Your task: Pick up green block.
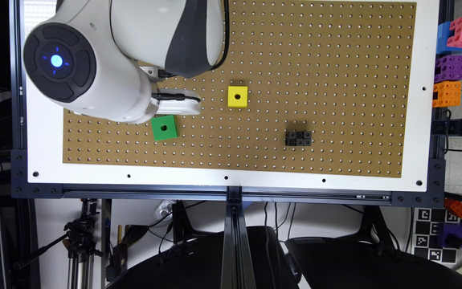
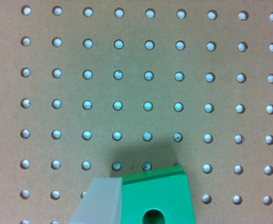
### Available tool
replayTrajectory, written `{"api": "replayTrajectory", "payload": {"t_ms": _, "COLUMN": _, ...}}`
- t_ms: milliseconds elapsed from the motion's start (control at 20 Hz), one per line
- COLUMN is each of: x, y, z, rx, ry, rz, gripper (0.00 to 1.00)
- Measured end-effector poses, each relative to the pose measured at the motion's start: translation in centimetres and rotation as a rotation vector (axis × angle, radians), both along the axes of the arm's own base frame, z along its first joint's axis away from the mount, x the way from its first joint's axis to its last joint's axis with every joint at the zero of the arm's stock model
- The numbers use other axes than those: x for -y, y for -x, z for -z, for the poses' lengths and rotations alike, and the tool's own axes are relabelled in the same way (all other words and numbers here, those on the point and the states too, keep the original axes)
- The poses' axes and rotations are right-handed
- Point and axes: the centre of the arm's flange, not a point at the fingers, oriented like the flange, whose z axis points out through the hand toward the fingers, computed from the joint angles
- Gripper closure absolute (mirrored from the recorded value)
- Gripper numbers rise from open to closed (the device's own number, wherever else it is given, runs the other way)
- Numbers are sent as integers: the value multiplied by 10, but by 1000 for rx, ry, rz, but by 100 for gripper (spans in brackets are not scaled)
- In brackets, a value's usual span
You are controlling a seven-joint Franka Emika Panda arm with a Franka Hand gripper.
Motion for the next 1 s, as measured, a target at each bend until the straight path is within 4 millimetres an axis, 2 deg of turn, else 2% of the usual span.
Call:
{"api": "replayTrajectory", "payload": {"t_ms": 300, "x": 1, "y": 1, "z": 2, "rx": -4, "ry": -1, "rz": 4, "gripper": 0}}
{"api": "replayTrajectory", "payload": {"t_ms": 550, "x": 9, "y": -2, "z": -4, "rx": 10, "ry": 4, "rz": 15, "gripper": 0}}
{"api": "replayTrajectory", "payload": {"t_ms": 700, "x": 15, "y": -12, "z": -6, "rx": 26, "ry": 8, "rz": 20, "gripper": 0}}
{"api": "replayTrajectory", "payload": {"t_ms": 1000, "x": 19, "y": -30, "z": 3, "rx": 33, "ry": 8, "rz": 19, "gripper": 0}}
